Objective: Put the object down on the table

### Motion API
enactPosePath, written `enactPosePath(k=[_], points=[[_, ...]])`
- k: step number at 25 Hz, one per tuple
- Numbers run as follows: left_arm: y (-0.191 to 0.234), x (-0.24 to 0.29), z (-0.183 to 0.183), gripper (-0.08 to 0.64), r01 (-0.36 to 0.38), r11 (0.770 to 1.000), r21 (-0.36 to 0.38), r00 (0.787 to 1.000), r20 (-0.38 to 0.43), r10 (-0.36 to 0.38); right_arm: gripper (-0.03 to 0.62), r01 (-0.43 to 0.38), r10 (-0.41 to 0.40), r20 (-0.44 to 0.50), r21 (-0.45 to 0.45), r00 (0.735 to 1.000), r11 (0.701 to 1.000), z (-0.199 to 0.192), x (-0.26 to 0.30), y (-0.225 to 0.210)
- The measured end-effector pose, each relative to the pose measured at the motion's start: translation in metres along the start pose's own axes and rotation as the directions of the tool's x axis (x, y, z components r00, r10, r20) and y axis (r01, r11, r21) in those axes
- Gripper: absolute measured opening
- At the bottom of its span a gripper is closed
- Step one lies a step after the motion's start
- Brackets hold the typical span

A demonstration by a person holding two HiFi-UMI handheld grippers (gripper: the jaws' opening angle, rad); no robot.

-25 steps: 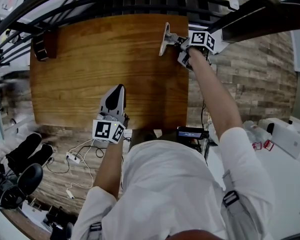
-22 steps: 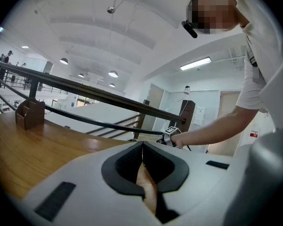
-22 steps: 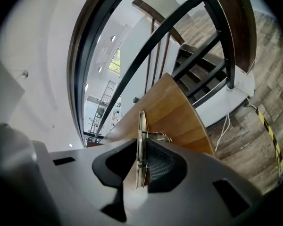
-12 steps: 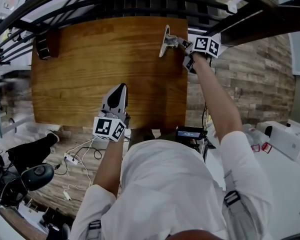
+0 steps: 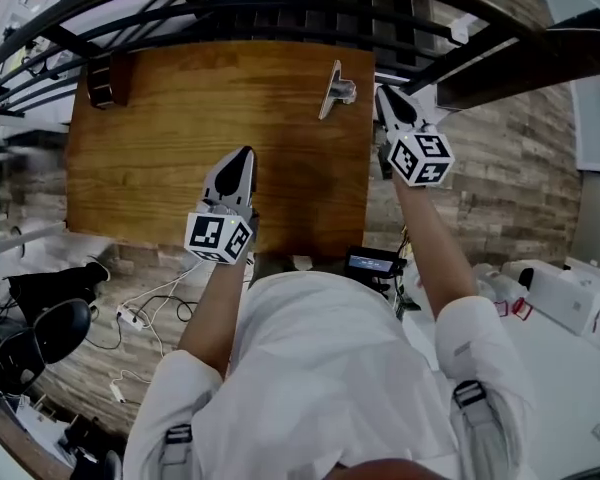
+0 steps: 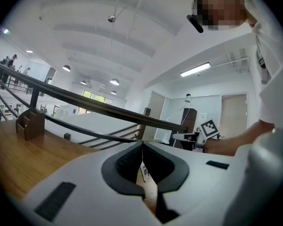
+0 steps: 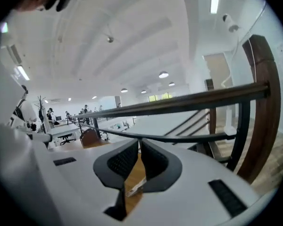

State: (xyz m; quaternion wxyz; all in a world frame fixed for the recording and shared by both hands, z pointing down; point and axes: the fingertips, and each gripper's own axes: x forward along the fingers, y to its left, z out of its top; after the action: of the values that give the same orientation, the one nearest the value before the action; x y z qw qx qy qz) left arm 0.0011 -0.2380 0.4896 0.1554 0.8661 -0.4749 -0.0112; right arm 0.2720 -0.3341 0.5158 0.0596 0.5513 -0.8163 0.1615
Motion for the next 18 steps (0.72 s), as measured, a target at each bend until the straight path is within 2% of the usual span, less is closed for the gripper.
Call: enactPosePath(k=[2, 7, 9, 12, 14, 18], points=[[-0.002, -0.001, 0.012, 0.018, -0.009, 1.0, 0.012, 1.0, 0.016, 0.009, 0.034, 0.002, -0.001, 0.07, -0.015, 0.998, 1.0, 0.017, -0.024, 0.02], [-0.011, -0.01, 0.041, 0.018, -0.012, 0.999, 0.05, 0.998, 0.059, 0.009, 0.032, 0.017, -0.023, 0.182, 0.038, 0.983, 0.999, 0.049, -0.078, 0.048], [-0.014, -0.017, 0.048, 0.018, -0.021, 0.998, 0.063, 0.998, 0.068, 0.016, 0.032, 0.029, -0.027, 0.217, -0.009, 0.976, 1.0, 0.059, -0.099, 0.06], [-0.021, -0.027, 0.055, 0.018, -0.036, 0.996, 0.076, 0.997, 0.072, 0.031, 0.029, 0.091, -0.05, 0.288, -0.13, 0.956, 0.987, 0.074, -0.133, 0.073], [-0.025, -0.033, 0.059, 0.018, -0.046, 0.996, 0.081, 0.997, 0.068, 0.041, 0.029, 0.133, -0.073, 0.303, -0.183, 0.95, 0.974, 0.081, -0.149, 0.078], [-0.031, -0.048, 0.067, 0.018, -0.073, 0.992, 0.103, 0.995, 0.072, 0.066, 0.029, 0.177, -0.13, 0.26, -0.167, 0.957, 0.97, 0.07, -0.164, 0.073]])
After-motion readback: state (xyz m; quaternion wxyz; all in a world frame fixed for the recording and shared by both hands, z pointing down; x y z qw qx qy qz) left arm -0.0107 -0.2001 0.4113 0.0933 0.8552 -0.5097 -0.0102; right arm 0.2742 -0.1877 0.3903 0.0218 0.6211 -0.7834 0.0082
